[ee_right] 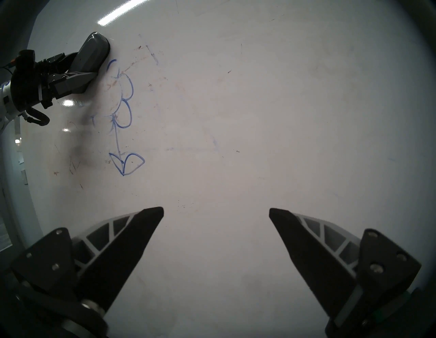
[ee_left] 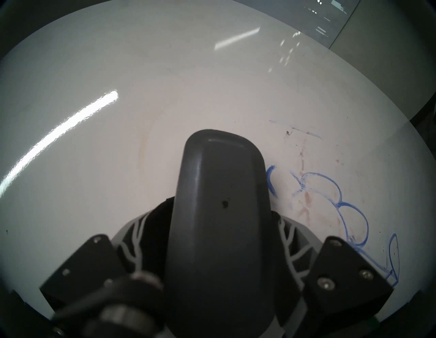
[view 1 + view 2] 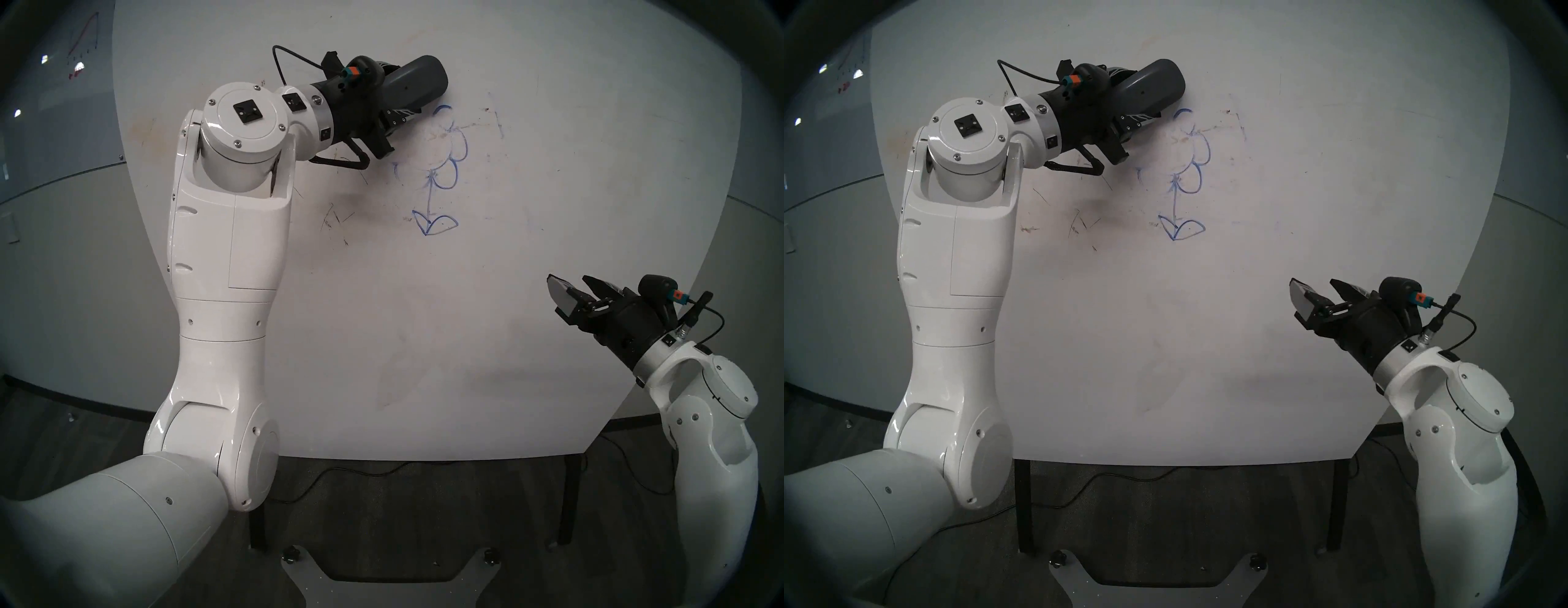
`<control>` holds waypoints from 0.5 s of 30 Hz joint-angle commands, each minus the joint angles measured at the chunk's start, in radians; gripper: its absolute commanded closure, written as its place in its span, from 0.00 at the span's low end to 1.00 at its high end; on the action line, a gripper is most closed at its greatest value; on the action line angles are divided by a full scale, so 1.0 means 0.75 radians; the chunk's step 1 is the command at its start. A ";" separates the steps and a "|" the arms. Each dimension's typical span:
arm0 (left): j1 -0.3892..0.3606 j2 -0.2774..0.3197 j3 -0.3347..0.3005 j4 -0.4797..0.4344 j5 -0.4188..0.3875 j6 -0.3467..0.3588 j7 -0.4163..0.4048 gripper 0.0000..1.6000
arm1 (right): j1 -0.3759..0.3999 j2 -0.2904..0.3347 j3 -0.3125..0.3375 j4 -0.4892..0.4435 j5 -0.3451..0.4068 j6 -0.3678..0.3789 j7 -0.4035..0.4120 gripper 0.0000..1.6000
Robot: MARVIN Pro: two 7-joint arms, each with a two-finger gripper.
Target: Erase all marks on the whiteboard with the eraser
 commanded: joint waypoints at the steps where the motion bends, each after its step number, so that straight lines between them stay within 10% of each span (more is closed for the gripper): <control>1: -0.142 -0.021 0.005 0.141 0.082 0.081 0.038 1.00 | 0.007 0.003 -0.001 -0.020 0.001 -0.003 0.004 0.00; 15: -0.212 0.054 0.096 0.221 0.198 0.207 -0.100 1.00 | 0.007 0.003 0.000 -0.023 0.000 -0.003 0.005 0.00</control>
